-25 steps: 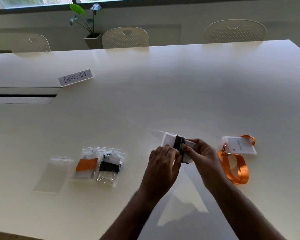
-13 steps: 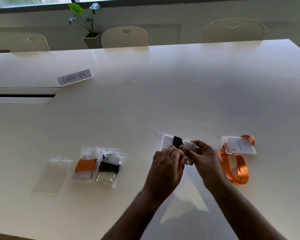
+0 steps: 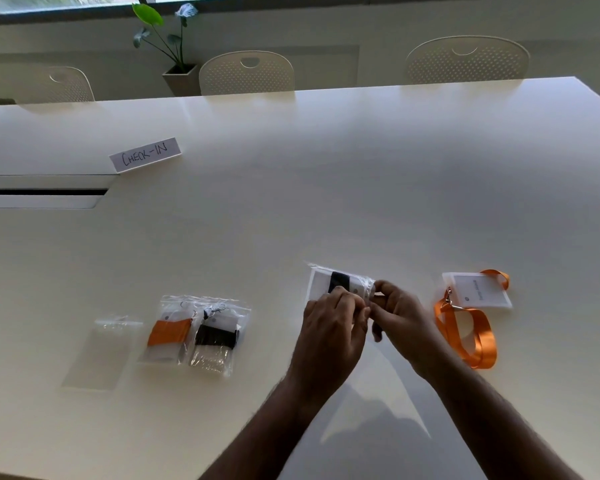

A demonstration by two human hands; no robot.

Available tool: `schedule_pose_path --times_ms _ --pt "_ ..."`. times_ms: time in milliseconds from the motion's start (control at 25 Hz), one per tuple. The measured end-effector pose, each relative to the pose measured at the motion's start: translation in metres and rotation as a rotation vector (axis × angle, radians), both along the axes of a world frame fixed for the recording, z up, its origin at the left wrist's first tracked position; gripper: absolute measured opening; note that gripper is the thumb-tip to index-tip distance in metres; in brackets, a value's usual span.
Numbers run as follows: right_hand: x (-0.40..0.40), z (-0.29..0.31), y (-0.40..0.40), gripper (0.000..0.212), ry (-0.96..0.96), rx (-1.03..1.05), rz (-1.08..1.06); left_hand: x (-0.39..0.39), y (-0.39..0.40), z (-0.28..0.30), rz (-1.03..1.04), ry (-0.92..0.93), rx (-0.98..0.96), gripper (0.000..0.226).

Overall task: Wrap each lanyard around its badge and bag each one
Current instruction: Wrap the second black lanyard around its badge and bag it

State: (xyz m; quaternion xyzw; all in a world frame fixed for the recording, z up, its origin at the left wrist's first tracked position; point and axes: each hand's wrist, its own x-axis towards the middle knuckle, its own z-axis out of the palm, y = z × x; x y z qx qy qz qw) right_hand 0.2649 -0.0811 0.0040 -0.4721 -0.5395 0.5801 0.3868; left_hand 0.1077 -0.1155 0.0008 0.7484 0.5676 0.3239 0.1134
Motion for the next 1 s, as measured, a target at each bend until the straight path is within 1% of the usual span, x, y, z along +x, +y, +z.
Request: schedule_pose_path --times_ms 40,80,200,240,360,400,560,680,760,880,1000 --pt "0.000 -0.001 0.000 0.004 -0.014 -0.008 -0.011 0.000 0.000 0.000 -0.029 0.023 0.006 0.018" --pt "-0.002 -0.001 0.000 0.006 0.013 -0.037 -0.030 0.000 0.000 0.001 -0.054 0.038 0.012 0.017" --pt "-0.004 0.001 -0.002 0.033 0.215 -0.199 -0.092 0.001 0.001 0.001 -0.089 0.066 0.042 0.014" --pt "-0.003 0.002 -0.002 0.035 0.248 -0.236 -0.096 0.001 0.001 0.001 -0.090 0.068 0.058 0.013" --pt "-0.002 0.001 -0.002 0.021 0.273 -0.290 -0.081 -0.002 0.002 0.001 -0.103 0.063 0.095 0.012" --pt "-0.002 0.000 -0.001 0.019 0.293 -0.304 -0.084 -0.005 0.002 0.000 -0.113 0.078 0.108 0.014" --pt "0.002 0.001 0.002 0.015 0.399 -0.380 -0.081 -0.024 0.006 -0.001 -0.198 0.146 0.127 0.036" --pt "0.006 0.001 0.004 0.022 0.469 -0.443 -0.029 -0.037 0.011 -0.004 -0.286 0.215 0.129 0.046" --pt "0.005 0.003 0.003 0.022 0.506 -0.479 -0.019 -0.040 0.014 -0.008 -0.292 0.221 0.190 0.042" --pt "0.000 0.007 0.002 0.016 0.546 -0.524 -0.036 -0.039 0.015 -0.008 -0.282 0.149 0.306 0.027" --pt "0.001 0.009 0.004 0.021 0.530 -0.498 -0.080 -0.041 0.015 -0.005 -0.259 0.105 0.347 0.023"
